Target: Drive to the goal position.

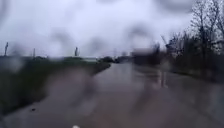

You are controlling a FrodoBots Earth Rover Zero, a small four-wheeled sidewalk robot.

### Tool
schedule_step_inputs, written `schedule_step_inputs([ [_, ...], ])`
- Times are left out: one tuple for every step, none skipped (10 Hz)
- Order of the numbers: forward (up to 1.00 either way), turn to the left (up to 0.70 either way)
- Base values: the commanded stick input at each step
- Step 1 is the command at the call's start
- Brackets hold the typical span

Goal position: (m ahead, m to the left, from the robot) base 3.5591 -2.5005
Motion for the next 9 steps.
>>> schedule_step_inputs([
  [0.22, 0.00],
  [0.23, 0.00],
  [0.23, 0.00],
  [0.24, 0.00],
  [0.25, 0.00],
  [0.31, 0.00],
  [0.57, 0.00],
  [0.70, 0.00],
  [0.70, 0.00],
])
